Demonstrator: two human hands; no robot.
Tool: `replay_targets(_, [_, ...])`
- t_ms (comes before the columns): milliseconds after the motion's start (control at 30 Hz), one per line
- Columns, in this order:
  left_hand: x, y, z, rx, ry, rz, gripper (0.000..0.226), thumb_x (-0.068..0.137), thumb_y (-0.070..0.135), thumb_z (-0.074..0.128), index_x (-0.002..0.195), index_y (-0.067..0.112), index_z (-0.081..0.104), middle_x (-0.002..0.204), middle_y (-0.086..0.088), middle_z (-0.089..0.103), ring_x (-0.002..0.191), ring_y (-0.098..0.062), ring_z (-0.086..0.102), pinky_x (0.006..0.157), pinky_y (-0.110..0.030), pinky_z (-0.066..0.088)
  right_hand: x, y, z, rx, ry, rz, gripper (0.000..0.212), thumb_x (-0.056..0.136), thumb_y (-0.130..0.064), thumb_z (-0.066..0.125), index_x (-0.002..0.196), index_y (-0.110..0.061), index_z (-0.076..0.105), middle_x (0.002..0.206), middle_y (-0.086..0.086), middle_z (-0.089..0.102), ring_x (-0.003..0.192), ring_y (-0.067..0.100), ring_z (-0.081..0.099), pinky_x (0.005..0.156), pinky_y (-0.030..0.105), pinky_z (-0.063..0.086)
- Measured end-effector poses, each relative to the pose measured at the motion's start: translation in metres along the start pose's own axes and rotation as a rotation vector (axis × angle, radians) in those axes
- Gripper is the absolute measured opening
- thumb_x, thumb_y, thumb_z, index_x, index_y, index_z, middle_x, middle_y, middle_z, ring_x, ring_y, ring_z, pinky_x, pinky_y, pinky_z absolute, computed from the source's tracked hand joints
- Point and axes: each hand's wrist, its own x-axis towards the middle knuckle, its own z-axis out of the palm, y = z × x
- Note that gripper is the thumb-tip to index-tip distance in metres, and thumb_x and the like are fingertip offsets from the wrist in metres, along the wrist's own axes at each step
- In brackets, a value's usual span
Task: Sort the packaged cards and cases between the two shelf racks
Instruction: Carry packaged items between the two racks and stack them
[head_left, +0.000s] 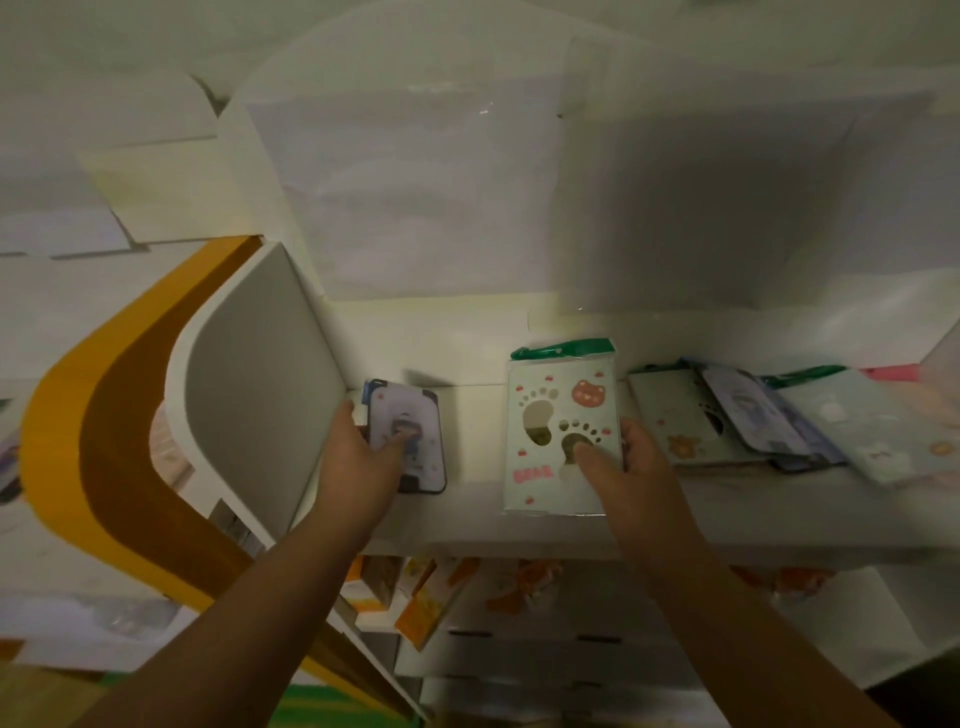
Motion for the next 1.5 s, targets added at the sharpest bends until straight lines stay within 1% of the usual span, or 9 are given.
replay_targets(100, [-0.013,0.005,-0.002,-0.136,-0.084,-0.077,0.026,0.088,0.038,0.068,0.109,0.025,0.060,0.100,0.002,0.071,0.090,-0.020,0.070,0.078,-0.043,0.060,-0.001,0.002,-0.002,0.016,0.000,0.001,0.026,0.092,-0.024,0.067,0.117,-0.023,0.059,0.107,0.000,0.074,0.091,0.017,0.074,0.075,0.040,0.063])
replay_targets(233, [-0.023,0.010,-0.010,-0.204,-0.106,-0.172,0.011,0.094,0.032,0.060,0.105,0.030,0.059,0.103,-0.004,0.071,0.089,-0.025,0.071,0.080,-0.048,0.059,-0.004,0.001,-0.002,0.043,-0.009,0.007,0.025,0.093,-0.022,0.065,0.117,-0.024,0.059,0.106,0.000,0.074,0.092,0.020,0.074,0.077,0.044,0.062])
replay_targets(433, [-0.038,0.019,-0.027,-0.205,-0.060,-0.132,0.018,0.093,0.032,0.059,0.111,0.027,0.059,0.100,-0.002,0.072,0.085,-0.022,0.073,0.075,-0.045,0.061,-0.011,-0.002,0.008,0.069,-0.020,-0.015,0.023,0.093,-0.022,0.064,0.116,-0.023,0.060,0.104,0.000,0.074,0.091,0.020,0.074,0.075,0.042,0.062])
replay_targets(533, [-0.048,0.028,-0.037,-0.207,-0.043,-0.042,0.019,0.090,0.033,0.063,0.106,0.024,0.061,0.096,-0.001,0.073,0.079,-0.015,0.073,0.065,-0.032,0.061,-0.016,-0.001,0.016,0.041,-0.004,-0.017,0.020,0.093,-0.021,0.064,0.113,-0.023,0.062,0.102,-0.002,0.075,0.088,0.015,0.074,0.070,0.035,0.062])
replay_targets(800, [-0.069,0.031,-0.082,-0.236,-0.056,0.039,0.019,0.093,0.034,0.059,0.112,0.030,0.059,0.097,0.007,0.074,0.082,-0.008,0.073,0.069,-0.033,0.061,-0.046,-0.006,0.052,0.000,0.024,-0.044,0.018,0.094,-0.021,0.063,0.111,-0.024,0.060,0.106,0.001,0.073,0.093,0.022,0.073,0.078,0.046,0.062])
replay_targets(1033, [-0.089,0.012,-0.145,-0.359,-0.080,0.076,0.018,0.094,0.026,0.059,0.112,0.025,0.061,0.098,0.005,0.075,0.085,-0.010,0.073,0.065,-0.029,0.059,-0.106,-0.017,0.104,0.093,0.010,-0.076,0.021,0.095,-0.015,0.060,0.116,-0.016,0.059,0.104,0.003,0.073,0.082,0.016,0.075,0.058,0.030,0.059])
replay_targets(1133, [-0.100,-0.003,-0.179,-0.371,-0.067,0.090,0.018,0.095,0.023,0.058,0.113,0.024,0.060,0.099,0.006,0.074,0.085,-0.010,0.073,0.064,-0.026,0.059,-0.136,-0.017,0.131,0.106,-0.001,-0.092,0.023,0.096,-0.018,0.058,0.119,-0.016,0.059,0.104,0.003,0.073,0.085,0.019,0.075,0.059,0.036,0.060])
replay_targets(1367, [-0.120,-0.050,-0.268,-0.365,0.007,0.063,0.016,0.096,0.022,0.056,0.111,0.020,0.062,0.100,0.000,0.074,0.085,-0.015,0.073,0.067,-0.036,0.061,-0.194,-0.009,0.201,0.084,-0.061,-0.100,0.018,0.095,-0.016,0.059,0.111,-0.023,0.061,0.105,0.003,0.074,0.096,0.028,0.072,0.078,0.058,0.059])
replay_targets(1500, [-0.131,-0.074,-0.320,-0.334,0.058,0.053,0.013,0.095,0.025,0.057,0.107,0.022,0.062,0.094,0.004,0.074,0.078,-0.009,0.072,0.060,-0.027,0.059,-0.224,-0.004,0.249,0.065,-0.154,-0.094,0.020,0.095,-0.016,0.058,0.115,-0.021,0.061,0.103,0.003,0.074,0.093,0.027,0.073,0.074,0.054,0.061])
